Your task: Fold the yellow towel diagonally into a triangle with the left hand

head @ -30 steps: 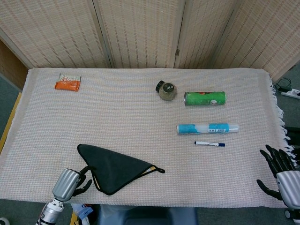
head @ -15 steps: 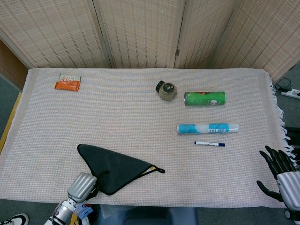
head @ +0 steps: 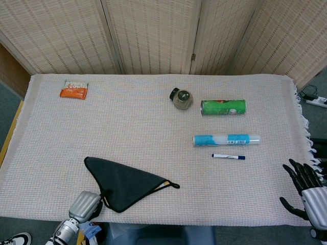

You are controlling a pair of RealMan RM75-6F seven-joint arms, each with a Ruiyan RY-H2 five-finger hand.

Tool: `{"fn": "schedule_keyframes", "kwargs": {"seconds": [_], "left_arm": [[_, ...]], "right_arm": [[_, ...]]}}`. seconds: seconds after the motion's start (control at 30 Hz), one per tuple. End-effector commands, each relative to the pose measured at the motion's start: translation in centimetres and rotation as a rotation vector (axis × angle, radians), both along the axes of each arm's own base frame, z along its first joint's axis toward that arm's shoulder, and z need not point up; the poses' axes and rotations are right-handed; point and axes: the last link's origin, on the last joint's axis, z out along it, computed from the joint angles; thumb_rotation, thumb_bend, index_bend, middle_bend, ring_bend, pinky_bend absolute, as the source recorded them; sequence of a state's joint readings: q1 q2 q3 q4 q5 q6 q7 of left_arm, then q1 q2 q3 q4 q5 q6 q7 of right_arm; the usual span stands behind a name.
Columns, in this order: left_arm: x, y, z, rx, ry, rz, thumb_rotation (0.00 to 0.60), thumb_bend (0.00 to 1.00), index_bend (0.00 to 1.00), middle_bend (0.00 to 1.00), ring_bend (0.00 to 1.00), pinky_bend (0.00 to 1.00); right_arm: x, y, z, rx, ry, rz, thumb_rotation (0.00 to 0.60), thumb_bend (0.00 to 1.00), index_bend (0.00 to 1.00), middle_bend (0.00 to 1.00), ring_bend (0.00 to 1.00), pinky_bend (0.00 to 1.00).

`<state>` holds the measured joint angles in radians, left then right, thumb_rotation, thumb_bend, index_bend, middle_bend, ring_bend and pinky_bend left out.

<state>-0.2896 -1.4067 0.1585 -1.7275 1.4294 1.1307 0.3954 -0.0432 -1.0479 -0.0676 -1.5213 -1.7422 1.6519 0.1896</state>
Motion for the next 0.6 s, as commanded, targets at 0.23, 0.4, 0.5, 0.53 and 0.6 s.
{"fn": "schedule_keyframes", "kwargs": {"seconds": [0.23,0.4,0.5,0.53,0.6], "left_arm": [[-1.8,0.0,0.2,0.013,0.036,0.058,0.600,0.81,0.26,1.00,1.00,1.00],[-2.1,-0.3,0.3,0.014,0.038,0.072,0.600,0.81,0.28,1.00,1.00,1.00],[-1.6,-0.7,0.7,0.029,0.010,0.057,0.600,0.81,0.29,1.00,1.00,1.00],[-1.4,-0.8,0.9,0.038,-0.009,0.049,0.600,0.81,0.29,1.00,1.00,1.00],[-1.0,-0.9,1.2,0.051,-0.035,0.032,0.600,0.81,0.28,1.00,1.00,1.00]], "right_arm": [[0.1,0.1,0.0,-0.001,-0.001,0.005,0.600,0.34,0.00,0.00,0.00,0.00],[0.1,0.1,0.0,-0.002,-0.001,0.003,0.600,0.34,0.00,0.00,0.00,0.00],[0.1,0.1,0.1,-0.005,-0.002,0.002,0.600,0.34,0.00,0.00,0.00,0.00],[0.1,0.1,0.1,-0.008,-0.002,0.002,0.600,0.34,0.00,0.00,0.00,0.00],[0.1,0.1,0.1,-0.007,-0.001,0.003,0.600,0.33,0.00,0.00,0.00,0.00]]}}
